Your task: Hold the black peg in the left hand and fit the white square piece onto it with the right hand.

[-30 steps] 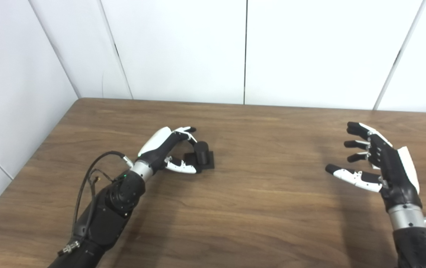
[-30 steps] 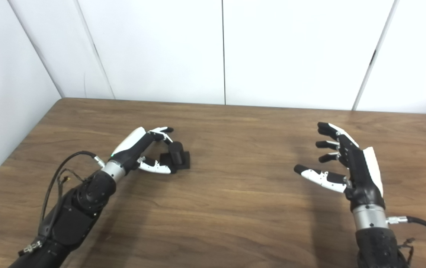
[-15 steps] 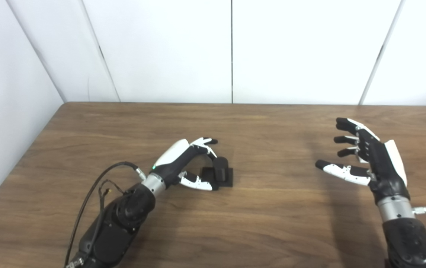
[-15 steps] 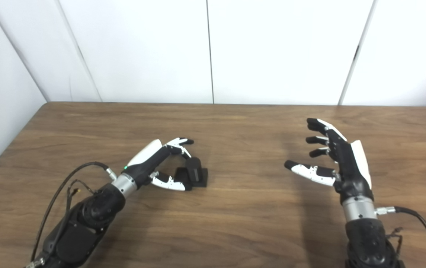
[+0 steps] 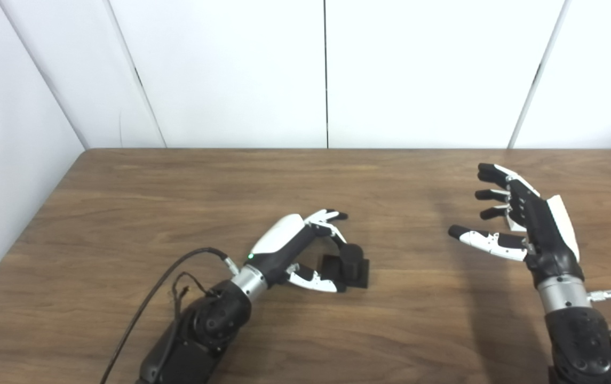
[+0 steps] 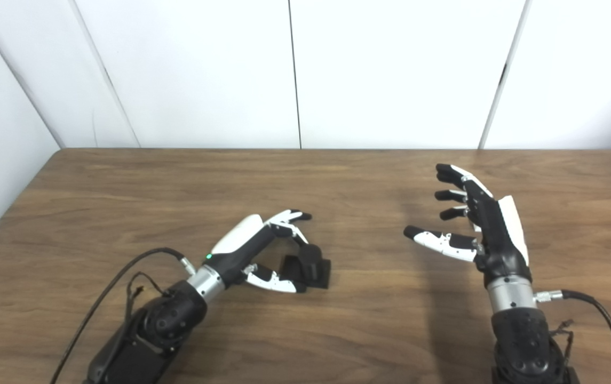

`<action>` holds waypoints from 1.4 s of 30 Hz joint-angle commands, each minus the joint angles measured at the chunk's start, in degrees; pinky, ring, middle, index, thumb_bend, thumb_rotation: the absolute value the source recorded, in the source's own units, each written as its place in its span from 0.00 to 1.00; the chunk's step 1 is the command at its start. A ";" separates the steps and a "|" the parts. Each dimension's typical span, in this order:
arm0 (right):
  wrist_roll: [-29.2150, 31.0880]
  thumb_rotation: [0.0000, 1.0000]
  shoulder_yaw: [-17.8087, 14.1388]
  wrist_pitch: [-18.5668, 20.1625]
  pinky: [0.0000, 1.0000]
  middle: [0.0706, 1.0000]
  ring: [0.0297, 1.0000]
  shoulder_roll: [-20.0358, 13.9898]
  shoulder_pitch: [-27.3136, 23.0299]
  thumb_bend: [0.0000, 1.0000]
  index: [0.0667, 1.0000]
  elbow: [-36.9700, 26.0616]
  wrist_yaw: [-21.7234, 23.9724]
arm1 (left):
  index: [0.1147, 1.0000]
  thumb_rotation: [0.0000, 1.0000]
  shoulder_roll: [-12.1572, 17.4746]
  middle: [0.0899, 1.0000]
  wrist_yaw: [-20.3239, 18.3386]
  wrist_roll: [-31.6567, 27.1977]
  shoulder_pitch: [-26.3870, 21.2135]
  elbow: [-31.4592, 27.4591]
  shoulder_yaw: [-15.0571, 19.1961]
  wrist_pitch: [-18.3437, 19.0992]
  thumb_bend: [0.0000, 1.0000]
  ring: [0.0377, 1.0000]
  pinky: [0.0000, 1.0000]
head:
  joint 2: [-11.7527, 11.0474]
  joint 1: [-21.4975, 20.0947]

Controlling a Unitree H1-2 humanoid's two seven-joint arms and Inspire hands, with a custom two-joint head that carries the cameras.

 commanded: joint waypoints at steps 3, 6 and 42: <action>0.20 0.07 -0.41 -0.35 0.57 0.81 0.72 -0.42 -2.48 0.71 0.81 -2.69 0.04 | 0.43 0.08 -0.99 0.93 -2.49 1.35 0.96 -0.33 -2.57 -1.07 0.52 0.97 0.85 | 0.50 -0.92; -0.13 0.08 -0.40 0.22 0.57 0.81 0.71 -0.31 -2.41 0.71 0.80 -3.17 -0.12 | 0.43 0.08 -0.74 0.93 -2.55 1.70 1.34 -0.84 -2.85 -1.22 0.52 0.98 0.86 | 0.87 -4.01; -11.67 0.21 8.53 4.03 0.62 0.85 0.81 -32.10 -23.05 0.77 0.69 6.84 22.14 | 0.43 0.08 3.33 0.92 -5.12 -0.62 3.13 -2.05 -0.84 -3.60 0.52 0.98 0.85 | -0.60 -20.12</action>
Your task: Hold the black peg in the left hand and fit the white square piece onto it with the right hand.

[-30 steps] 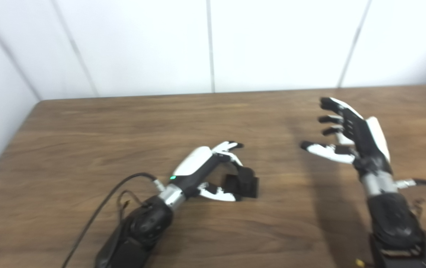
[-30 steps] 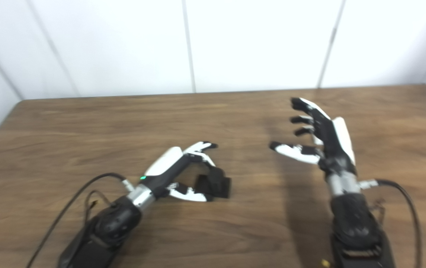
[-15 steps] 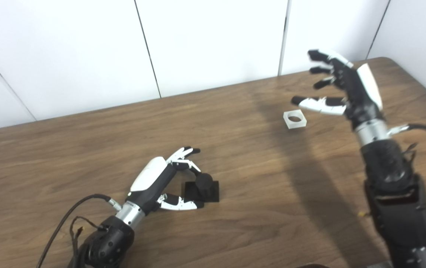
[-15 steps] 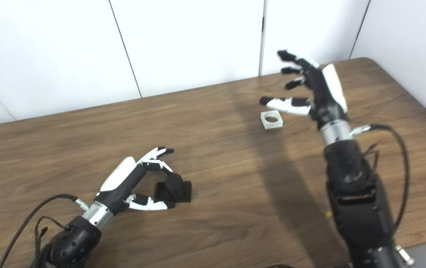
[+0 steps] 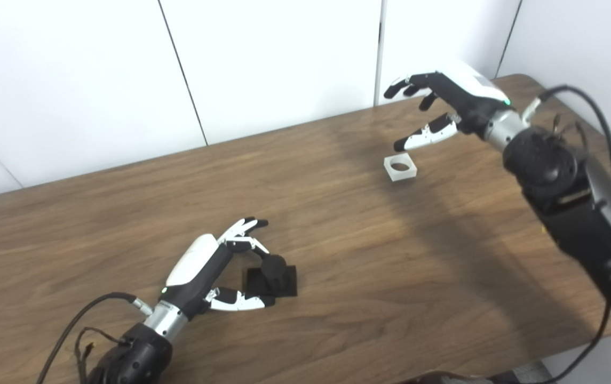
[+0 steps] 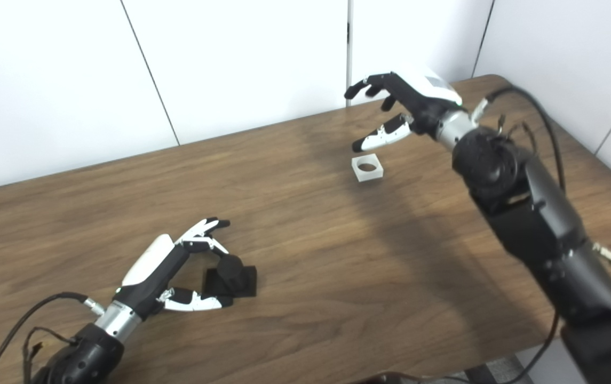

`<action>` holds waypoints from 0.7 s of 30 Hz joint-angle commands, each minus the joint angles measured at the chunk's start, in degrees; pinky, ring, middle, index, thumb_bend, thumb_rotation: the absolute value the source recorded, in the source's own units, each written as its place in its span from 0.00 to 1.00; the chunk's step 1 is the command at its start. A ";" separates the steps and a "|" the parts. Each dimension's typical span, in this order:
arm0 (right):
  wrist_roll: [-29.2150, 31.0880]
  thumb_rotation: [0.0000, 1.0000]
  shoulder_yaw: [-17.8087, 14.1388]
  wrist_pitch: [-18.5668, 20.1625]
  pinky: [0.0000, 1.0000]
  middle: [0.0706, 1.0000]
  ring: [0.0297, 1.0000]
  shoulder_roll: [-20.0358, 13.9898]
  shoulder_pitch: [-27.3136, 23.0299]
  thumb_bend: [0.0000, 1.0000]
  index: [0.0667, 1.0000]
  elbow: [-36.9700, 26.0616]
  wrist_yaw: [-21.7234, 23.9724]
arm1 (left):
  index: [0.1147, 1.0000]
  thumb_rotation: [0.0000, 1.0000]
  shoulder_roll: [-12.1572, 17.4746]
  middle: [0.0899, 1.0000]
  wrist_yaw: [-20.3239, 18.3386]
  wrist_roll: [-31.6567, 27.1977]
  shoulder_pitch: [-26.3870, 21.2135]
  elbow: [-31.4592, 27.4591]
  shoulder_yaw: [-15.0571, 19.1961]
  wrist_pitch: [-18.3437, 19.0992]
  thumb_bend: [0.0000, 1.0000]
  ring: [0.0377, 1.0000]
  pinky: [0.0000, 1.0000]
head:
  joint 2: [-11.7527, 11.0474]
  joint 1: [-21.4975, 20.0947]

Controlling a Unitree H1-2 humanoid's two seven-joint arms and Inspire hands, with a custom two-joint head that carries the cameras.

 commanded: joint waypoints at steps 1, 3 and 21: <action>-2.16 0.22 1.51 -1.49 0.64 0.87 0.83 -2.69 -4.88 0.78 0.70 1.52 2.80 | 0.43 0.08 1.09 0.92 -1.88 0.62 0.72 1.03 -0.27 0.07 0.52 0.98 0.84 | 0.17 0.44; -2.84 0.22 3.16 -1.59 0.69 0.90 0.88 -3.72 -6.58 0.79 0.72 3.58 5.13 | 0.43 0.08 0.93 0.92 -1.96 0.66 0.65 1.19 -0.20 0.14 0.52 0.98 0.84 | 0.05 0.58; -7.26 0.30 12.05 -4.16 1.00 0.99 1.00 -5.23 -16.65 0.96 0.81 17.20 18.81 | 0.43 0.08 0.67 0.92 -2.04 0.95 0.46 1.77 0.33 0.04 0.52 0.98 0.84 | 0.02 1.14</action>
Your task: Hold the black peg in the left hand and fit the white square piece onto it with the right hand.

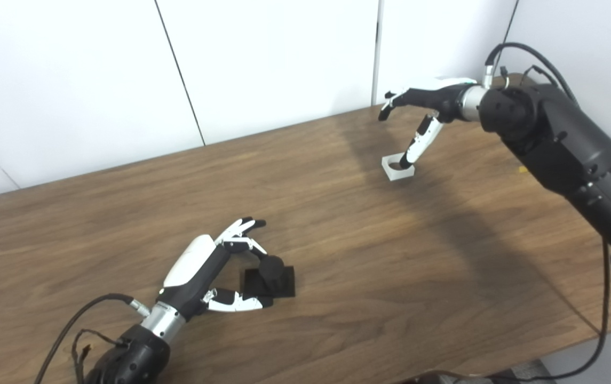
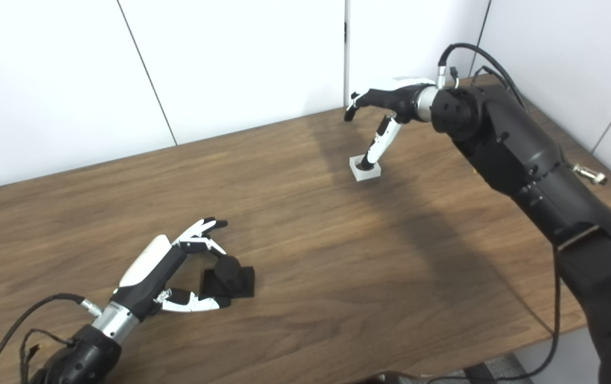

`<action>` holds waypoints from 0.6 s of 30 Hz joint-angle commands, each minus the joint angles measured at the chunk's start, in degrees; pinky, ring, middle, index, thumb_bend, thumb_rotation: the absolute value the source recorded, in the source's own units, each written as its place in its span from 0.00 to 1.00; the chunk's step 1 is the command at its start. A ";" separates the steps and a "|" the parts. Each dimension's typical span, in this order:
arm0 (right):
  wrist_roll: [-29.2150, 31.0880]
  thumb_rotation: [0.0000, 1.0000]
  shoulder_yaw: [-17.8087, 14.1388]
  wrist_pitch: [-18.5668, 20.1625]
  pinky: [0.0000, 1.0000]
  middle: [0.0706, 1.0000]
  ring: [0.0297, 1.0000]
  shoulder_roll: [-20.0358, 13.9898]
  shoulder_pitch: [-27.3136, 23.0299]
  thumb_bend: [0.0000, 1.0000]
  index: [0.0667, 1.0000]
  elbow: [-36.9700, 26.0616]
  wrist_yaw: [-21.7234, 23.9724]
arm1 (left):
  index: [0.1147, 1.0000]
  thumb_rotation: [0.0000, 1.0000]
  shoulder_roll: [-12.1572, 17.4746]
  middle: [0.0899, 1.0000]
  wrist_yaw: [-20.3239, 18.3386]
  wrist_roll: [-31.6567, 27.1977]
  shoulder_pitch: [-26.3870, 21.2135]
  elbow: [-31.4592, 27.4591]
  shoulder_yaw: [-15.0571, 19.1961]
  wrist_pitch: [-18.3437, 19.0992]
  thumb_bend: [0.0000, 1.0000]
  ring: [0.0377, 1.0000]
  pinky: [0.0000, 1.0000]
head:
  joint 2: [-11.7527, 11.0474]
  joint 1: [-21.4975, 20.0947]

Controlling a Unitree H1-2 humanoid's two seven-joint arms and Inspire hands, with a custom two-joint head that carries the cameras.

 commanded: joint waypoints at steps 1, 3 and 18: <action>-1.14 0.29 -0.31 -0.85 1.00 0.99 1.00 -1.83 -3.50 0.96 0.82 0.11 0.60 | 0.43 0.08 0.85 0.92 -1.57 0.95 0.31 1.65 -0.16 0.71 0.52 0.97 0.84 | 0.06 0.22; -1.89 0.29 0.24 -0.73 1.00 0.99 1.00 -1.74 -3.35 0.95 0.82 0.48 1.15 | 0.43 0.08 0.71 0.92 -1.52 1.03 0.25 1.62 -0.09 0.91 0.52 0.97 0.84 | 0.07 0.28; -2.27 0.29 -0.17 -1.42 1.00 0.99 1.00 0.12 0.01 0.94 0.81 3.41 -0.39 | 0.43 0.08 1.07 0.93 -2.58 0.67 0.72 0.07 0.40 2.17 0.52 0.98 0.85 | 0.68 1.10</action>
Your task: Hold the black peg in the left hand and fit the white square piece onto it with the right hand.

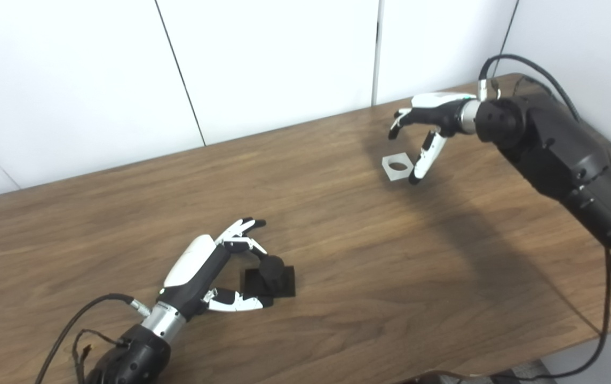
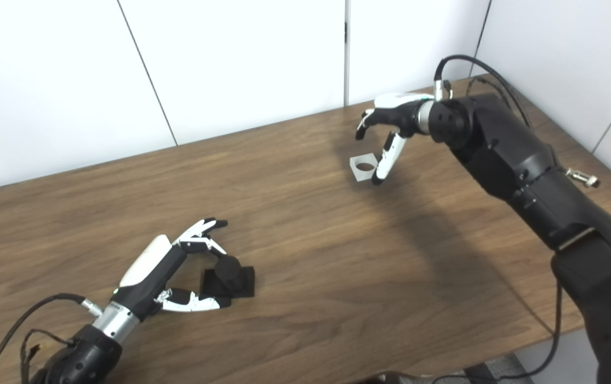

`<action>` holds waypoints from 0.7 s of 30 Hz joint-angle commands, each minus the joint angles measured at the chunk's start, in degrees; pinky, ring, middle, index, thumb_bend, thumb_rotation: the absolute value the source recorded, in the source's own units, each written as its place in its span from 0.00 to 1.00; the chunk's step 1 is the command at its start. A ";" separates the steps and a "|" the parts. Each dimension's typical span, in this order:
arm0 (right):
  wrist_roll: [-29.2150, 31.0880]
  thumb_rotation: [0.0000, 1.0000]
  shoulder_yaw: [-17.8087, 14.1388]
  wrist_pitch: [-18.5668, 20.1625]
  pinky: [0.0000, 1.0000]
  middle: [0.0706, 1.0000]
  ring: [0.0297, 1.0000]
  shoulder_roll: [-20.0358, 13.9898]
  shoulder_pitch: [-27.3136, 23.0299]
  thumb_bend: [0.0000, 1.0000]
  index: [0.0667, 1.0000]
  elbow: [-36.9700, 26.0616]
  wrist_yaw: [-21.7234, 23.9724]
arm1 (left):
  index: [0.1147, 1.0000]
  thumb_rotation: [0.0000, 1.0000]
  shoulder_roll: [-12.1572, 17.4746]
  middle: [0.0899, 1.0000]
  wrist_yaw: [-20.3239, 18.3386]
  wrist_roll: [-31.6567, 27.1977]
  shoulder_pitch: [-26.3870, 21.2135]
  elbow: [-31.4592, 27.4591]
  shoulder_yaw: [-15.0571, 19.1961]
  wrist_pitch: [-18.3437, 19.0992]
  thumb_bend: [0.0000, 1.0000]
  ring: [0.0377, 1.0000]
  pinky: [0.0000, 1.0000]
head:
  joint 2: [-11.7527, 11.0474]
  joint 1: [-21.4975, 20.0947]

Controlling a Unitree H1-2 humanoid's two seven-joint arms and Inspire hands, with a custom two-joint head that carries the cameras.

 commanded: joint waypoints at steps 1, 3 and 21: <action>-0.15 0.29 -1.28 -1.54 1.00 0.99 1.00 -0.71 -1.76 0.94 0.81 0.07 -2.42 | 0.43 0.08 1.23 0.92 -2.07 0.67 0.69 0.17 0.02 1.78 0.52 0.98 0.85 | 0.07 0.05; -0.55 0.28 -1.17 -2.65 1.00 0.98 1.00 -0.61 -1.32 0.93 0.80 0.74 -3.56 | 0.43 0.08 1.21 0.92 -1.98 0.91 0.74 0.08 0.03 1.75 0.52 0.97 0.85 | 0.13 0.11; -1.00 0.27 -1.31 -4.07 1.00 0.96 0.98 0.93 2.06 0.85 0.79 4.71 -8.59 | 0.43 0.08 1.07 0.93 -2.72 0.93 1.63 -1.59 -0.03 3.23 0.52 0.98 0.84 | 1.11 1.20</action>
